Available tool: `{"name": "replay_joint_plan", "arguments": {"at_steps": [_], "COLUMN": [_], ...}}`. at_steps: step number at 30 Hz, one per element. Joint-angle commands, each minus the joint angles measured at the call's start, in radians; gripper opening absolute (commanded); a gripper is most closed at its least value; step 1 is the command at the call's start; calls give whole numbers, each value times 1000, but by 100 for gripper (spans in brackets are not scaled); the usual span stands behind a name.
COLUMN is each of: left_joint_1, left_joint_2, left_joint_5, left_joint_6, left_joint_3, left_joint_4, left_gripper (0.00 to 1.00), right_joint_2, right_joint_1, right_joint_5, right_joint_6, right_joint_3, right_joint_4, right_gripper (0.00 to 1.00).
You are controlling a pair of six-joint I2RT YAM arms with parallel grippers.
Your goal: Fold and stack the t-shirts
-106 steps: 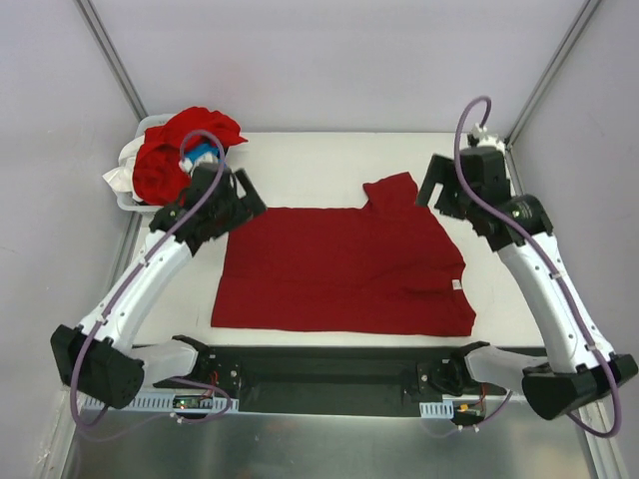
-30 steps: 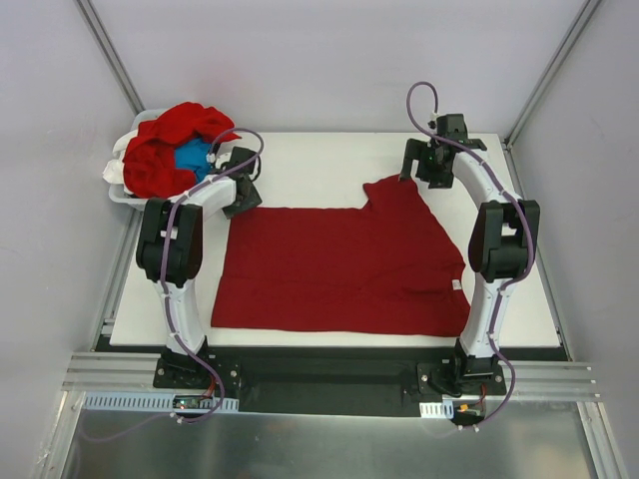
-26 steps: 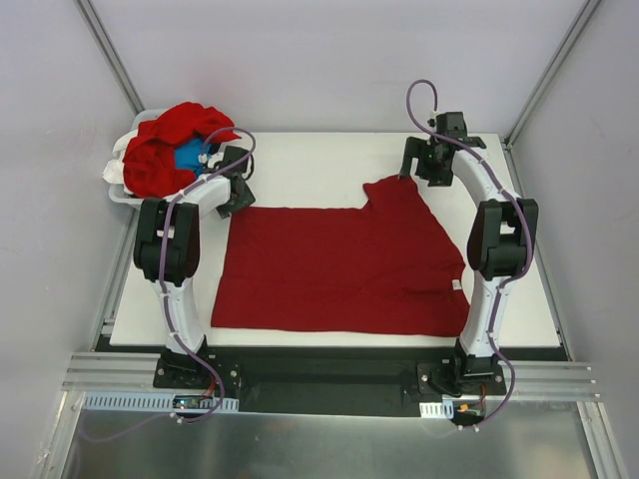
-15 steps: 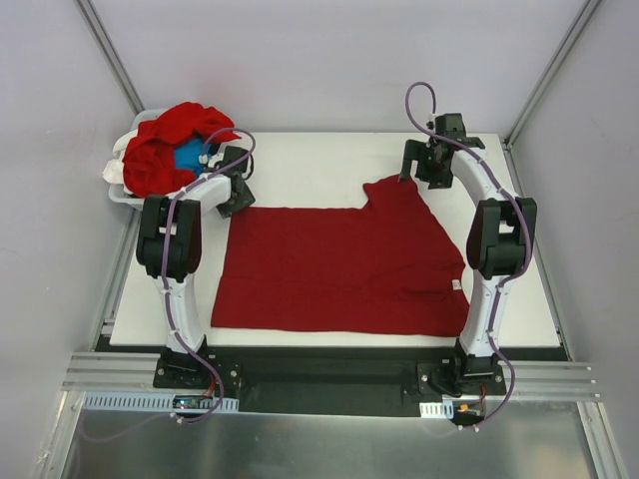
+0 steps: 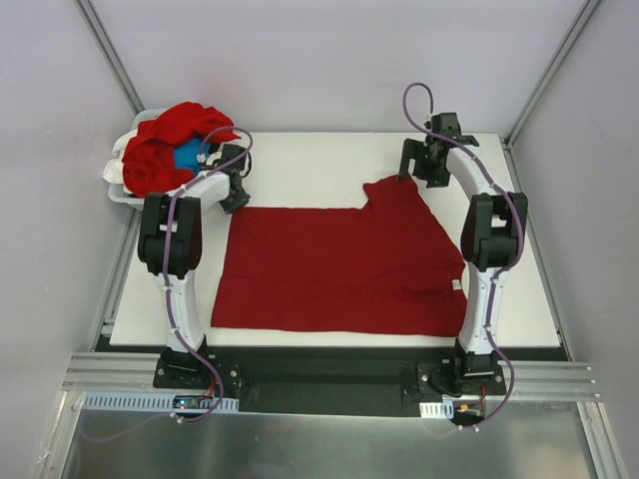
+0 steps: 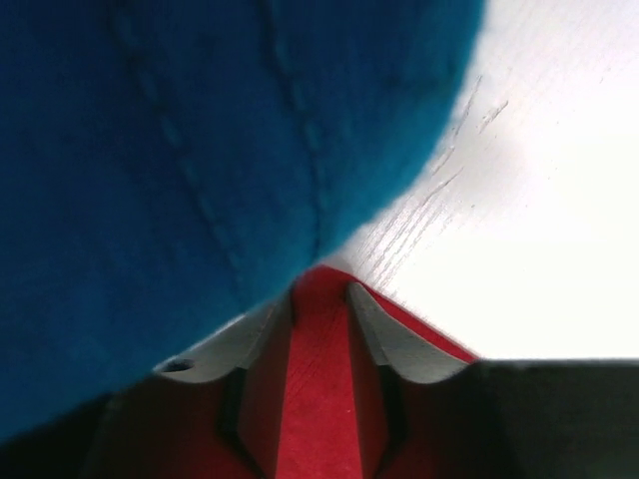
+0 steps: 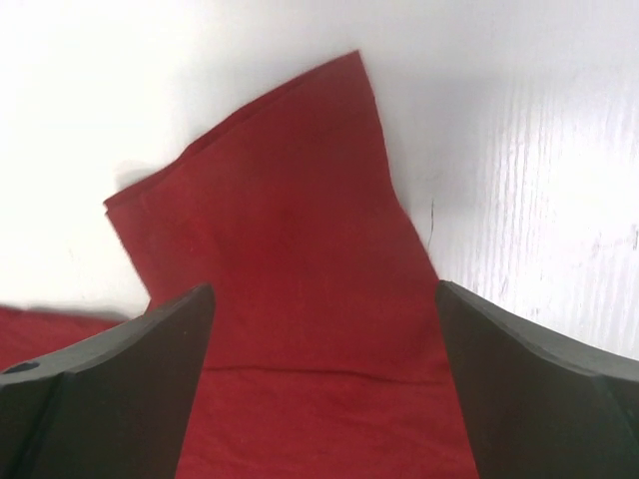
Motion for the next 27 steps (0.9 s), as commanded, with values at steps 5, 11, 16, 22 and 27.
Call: {"name": "replay_joint_plan", "arguments": {"at_steps": [5,11,16,22,27], "left_joint_1": [22,22,24,24,33], "left_joint_2": [33,36,38,41,35], "left_joint_5": [11,18,25,29,43], "left_joint_6": [-17,-8,-2,3,-4], "left_joint_3": [46,52,54,61,51], "left_joint_4": [-45,-52,-50,-50,-50], "left_gripper": [6,0,0,0,0], "right_joint_2": [106,157,190,278,293], "right_joint_1": [21,20,28,47,66], "right_joint_5": [72,95,178,152,201], "right_joint_6": [-13,-3,33,95,100], "right_joint_3": [137,191,262,340,332], "right_joint_4": [-21,-25,-27,-30,-24], "right_gripper": [96,99,94,80,70]}}
